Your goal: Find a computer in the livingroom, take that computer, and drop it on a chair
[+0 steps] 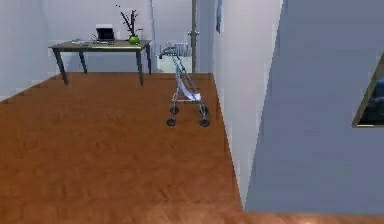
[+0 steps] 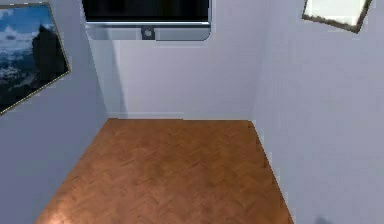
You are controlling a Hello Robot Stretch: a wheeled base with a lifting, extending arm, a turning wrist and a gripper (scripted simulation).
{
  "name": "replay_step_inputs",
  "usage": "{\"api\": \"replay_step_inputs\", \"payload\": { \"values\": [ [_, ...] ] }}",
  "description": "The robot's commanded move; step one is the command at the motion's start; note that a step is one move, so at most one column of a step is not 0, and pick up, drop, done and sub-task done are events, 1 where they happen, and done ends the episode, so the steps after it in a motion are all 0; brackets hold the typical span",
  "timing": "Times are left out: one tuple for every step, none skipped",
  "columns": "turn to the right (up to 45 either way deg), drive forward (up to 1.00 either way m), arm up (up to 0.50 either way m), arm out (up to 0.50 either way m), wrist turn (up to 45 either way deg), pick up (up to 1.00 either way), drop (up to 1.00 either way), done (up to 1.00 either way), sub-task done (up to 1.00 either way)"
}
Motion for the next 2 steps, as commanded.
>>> {"api": "replay_step_inputs", "payload": {
  "values": [
    [-12.0,0.00,0.00,0.00,0.0,0.00,0.00,0.00,0.00],
    [0.0,0.25,0.00,0.00,0.0,0.00,0.00,0.00,0.00]
  ]
}}
